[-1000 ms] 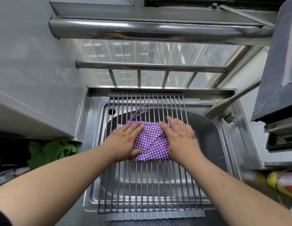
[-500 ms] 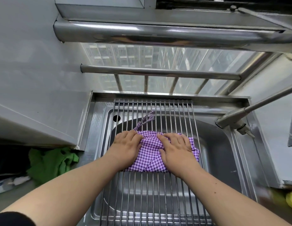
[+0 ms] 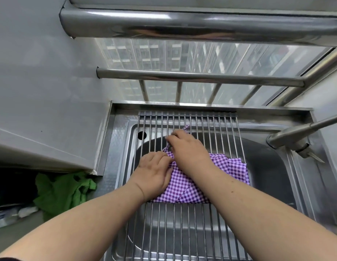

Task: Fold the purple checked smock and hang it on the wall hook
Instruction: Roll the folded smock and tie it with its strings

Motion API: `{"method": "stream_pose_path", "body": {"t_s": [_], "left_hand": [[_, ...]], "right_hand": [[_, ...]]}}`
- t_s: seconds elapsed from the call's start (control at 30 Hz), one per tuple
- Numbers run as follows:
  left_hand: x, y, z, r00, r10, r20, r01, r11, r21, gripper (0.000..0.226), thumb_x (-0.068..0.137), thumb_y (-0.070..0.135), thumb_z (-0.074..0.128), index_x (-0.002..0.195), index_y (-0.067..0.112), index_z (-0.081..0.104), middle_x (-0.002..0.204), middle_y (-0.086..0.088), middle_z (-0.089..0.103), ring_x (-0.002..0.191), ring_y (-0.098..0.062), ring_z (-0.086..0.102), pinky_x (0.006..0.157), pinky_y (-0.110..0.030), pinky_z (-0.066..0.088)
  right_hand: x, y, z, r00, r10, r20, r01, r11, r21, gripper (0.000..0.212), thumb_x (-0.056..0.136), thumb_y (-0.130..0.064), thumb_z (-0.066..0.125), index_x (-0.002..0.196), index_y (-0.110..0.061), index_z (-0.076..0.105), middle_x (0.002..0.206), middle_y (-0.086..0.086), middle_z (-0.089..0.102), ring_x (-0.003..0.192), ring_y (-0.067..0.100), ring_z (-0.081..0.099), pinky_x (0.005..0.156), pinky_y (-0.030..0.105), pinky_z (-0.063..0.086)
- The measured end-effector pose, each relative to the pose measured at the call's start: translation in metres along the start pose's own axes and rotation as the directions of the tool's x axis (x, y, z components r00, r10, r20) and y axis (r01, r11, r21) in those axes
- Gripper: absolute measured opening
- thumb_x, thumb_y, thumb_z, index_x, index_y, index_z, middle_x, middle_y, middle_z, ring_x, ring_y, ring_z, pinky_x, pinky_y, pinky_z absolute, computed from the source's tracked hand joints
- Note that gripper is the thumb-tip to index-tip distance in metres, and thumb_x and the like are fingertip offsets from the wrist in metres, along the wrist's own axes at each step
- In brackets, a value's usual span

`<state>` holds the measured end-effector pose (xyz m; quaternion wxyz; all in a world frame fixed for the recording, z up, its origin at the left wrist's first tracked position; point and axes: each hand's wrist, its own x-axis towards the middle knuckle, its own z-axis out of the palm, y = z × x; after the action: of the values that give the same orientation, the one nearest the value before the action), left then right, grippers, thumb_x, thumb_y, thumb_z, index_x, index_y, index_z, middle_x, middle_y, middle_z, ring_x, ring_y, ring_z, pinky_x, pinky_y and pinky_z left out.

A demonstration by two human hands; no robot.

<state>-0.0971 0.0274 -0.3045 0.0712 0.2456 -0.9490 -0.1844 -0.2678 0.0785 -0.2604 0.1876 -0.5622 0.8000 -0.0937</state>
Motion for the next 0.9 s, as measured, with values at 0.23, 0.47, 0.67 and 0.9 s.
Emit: {"method": "stream_pose_path", "body": {"t_s": [0.23,0.47,0.67,0.9], "left_hand": [[-0.006,0.002,0.002,0.974,-0.182,-0.131,0.178,0.983,-0.039,0.030,0.085,0.051,0.055,0.092,0.021,0.059,0.099,0.001,0.059,0.096,-0.022,0.054,0.094,-0.038,0.038],[-0.007,0.003,0.004,0.966,-0.199,-0.168,0.190,0.980,-0.066,0.028,0.081,0.053,0.058,0.091,0.027,0.054,0.109,0.003,0.055,0.101,-0.018,0.048,0.094,-0.034,0.031],[-0.007,0.003,0.000,0.968,-0.223,-0.114,0.211,0.972,-0.104,0.030,0.081,0.053,0.063,0.098,0.032,0.050,0.099,0.009,0.050,0.091,-0.017,0.049,0.087,-0.034,0.038],[-0.010,0.006,-0.004,0.969,-0.233,-0.081,0.232,0.973,-0.021,0.019,0.075,0.042,0.051,0.078,0.027,0.040,0.096,0.006,0.041,0.088,-0.016,0.033,0.081,-0.034,0.029]], "right_hand": [[-0.019,0.009,0.001,0.978,-0.140,-0.155,0.135,0.990,-0.047,0.005,0.097,-0.016,0.069,0.093,-0.020,0.069,0.098,-0.003,0.062,0.082,0.017,0.055,0.074,0.037,0.054],[-0.050,0.021,0.006,0.931,-0.284,-0.228,0.240,0.950,-0.200,0.012,0.093,-0.024,0.078,0.086,-0.026,0.067,0.084,-0.008,0.065,0.074,0.019,0.057,0.068,0.034,0.041],[-0.066,0.011,0.016,0.953,-0.273,-0.130,0.253,0.955,-0.155,0.024,0.101,-0.045,0.057,0.093,-0.028,0.071,0.085,-0.010,0.068,0.076,0.016,0.063,0.072,0.035,0.053],[-0.085,0.000,0.014,0.992,-0.125,-0.029,0.126,0.992,0.015,0.026,0.105,-0.048,0.051,0.093,-0.029,0.065,0.085,-0.014,0.061,0.079,0.012,0.057,0.078,0.034,0.050]]}}
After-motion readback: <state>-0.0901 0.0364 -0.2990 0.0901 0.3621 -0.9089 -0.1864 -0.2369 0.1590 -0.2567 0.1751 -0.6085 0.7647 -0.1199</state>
